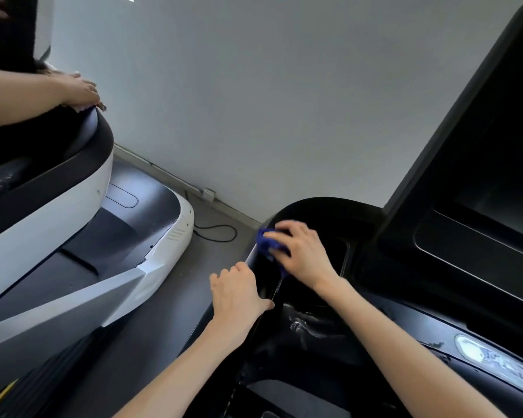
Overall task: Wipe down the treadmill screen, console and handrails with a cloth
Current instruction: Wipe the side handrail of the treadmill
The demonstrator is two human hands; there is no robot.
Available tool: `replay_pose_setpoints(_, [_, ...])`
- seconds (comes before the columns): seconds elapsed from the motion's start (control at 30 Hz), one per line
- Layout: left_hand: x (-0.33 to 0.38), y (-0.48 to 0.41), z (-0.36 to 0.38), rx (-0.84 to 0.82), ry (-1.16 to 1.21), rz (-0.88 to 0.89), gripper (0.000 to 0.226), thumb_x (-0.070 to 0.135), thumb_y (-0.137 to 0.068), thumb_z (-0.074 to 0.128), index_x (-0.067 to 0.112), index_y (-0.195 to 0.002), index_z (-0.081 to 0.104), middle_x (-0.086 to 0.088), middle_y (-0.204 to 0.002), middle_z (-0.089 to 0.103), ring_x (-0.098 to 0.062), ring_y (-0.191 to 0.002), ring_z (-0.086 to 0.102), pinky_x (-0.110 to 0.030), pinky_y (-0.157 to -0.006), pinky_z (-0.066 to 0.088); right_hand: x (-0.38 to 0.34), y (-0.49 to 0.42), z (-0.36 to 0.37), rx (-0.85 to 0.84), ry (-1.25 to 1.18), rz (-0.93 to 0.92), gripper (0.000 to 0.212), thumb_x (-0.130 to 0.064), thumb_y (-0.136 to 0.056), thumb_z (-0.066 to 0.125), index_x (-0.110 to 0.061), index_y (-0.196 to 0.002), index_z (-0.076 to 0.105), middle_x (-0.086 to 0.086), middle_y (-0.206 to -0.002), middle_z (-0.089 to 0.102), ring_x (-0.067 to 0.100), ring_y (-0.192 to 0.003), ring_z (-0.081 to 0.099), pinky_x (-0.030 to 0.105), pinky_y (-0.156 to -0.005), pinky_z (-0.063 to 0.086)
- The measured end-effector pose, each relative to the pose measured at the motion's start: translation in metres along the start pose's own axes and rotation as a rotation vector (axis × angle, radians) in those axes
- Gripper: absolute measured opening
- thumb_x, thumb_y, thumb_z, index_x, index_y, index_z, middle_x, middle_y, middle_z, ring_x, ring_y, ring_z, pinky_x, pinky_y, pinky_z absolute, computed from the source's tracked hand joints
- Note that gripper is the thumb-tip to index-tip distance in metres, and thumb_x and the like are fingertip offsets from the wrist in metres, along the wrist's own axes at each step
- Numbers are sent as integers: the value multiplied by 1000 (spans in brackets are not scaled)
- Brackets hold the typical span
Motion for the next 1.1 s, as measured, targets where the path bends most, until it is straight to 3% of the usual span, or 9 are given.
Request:
replay_pose_setpoints(0.07, [0,0,0,-17,3,-6,81,66,-68,67,8,-121,47,-3,-114,62,-22,-109,56,-33,-92,37,15,-39,11,-62,-76,226,30,-20,-87,55,-13,-115,65,10,-124,58,31,-124,47,40,-106,30])
replay_pose_setpoints(0.13, [0,1,0,-15,15,-17,79,66,-68,67,10,-121,47,-2,-114,62,-21,-110,56,-33,-93,36,5,-60,20,-140,-134,275,25,-16,-86,47,-9,-100,67,12,-110,62,33,-111,53,33,-102,26])
replay_pose_setpoints(0.23, [-1,5,2,5,39,-28,78,63,-71,66,11,-125,44,0,-118,60,-20,-114,52,-33,-97,33,-39,-50,25,-329,-125,-94,24,-18,-78,48,-11,-86,70,10,-91,68,30,-90,61,35,-103,28])
replay_pose_setpoints(0.33, [-3,6,4,29,57,-34,77,64,-72,64,13,-126,43,1,-120,59,-19,-116,50,-34,-101,30,-40,-52,22,-447,-39,-298,22,-21,-90,51,-14,-104,66,7,-106,66,24,-104,58,38,-113,15])
replay_pose_setpoints(0.53, [-3,4,4,-11,87,-50,75,64,-70,67,14,-121,45,1,-117,59,-21,-114,51,-37,-102,30,25,-120,24,-417,197,244,27,-26,-92,44,-16,-105,65,11,-118,63,31,-111,52,36,-94,41])
replay_pose_setpoints(0.77, [-2,-3,3,-33,29,-40,80,63,-69,67,11,-126,43,-1,-122,57,-21,-117,48,-37,-100,30,-41,-71,21,-678,-28,-370,22,-20,-90,53,-14,-106,67,6,-110,67,22,-106,57,33,-108,25])
replay_pose_setpoints(0.83, [-2,-4,3,-56,9,-37,83,65,-69,66,11,-127,43,-1,-121,58,-20,-116,50,-36,-99,31,-14,-79,23,-522,-58,-274,18,-20,-91,53,-14,-102,67,6,-105,67,23,-102,58,34,-100,30])
replay_pose_setpoints(0.97, [-1,-3,2,-71,23,-36,85,67,-68,66,10,-126,44,0,-118,59,-20,-114,51,-35,-98,32,73,-86,7,-94,-40,383,26,-17,-93,52,-5,-115,60,19,-115,60,37,-109,52,38,-96,36])
replay_pose_setpoints(1.1, [3,-5,-2,-117,-2,-24,78,62,-70,68,9,-122,45,-1,-117,59,-21,-113,52,-33,-95,34,47,-49,4,-18,-159,457,35,-6,-91,51,-3,-126,53,15,-136,49,31,-129,41,37,-111,19])
Point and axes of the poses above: each hand's wrist, its own y-axis away from the middle knuckle, its own z-axis out of the palm, x = y × z, the point moved 1 cm from there along -y, towards the middle knuckle
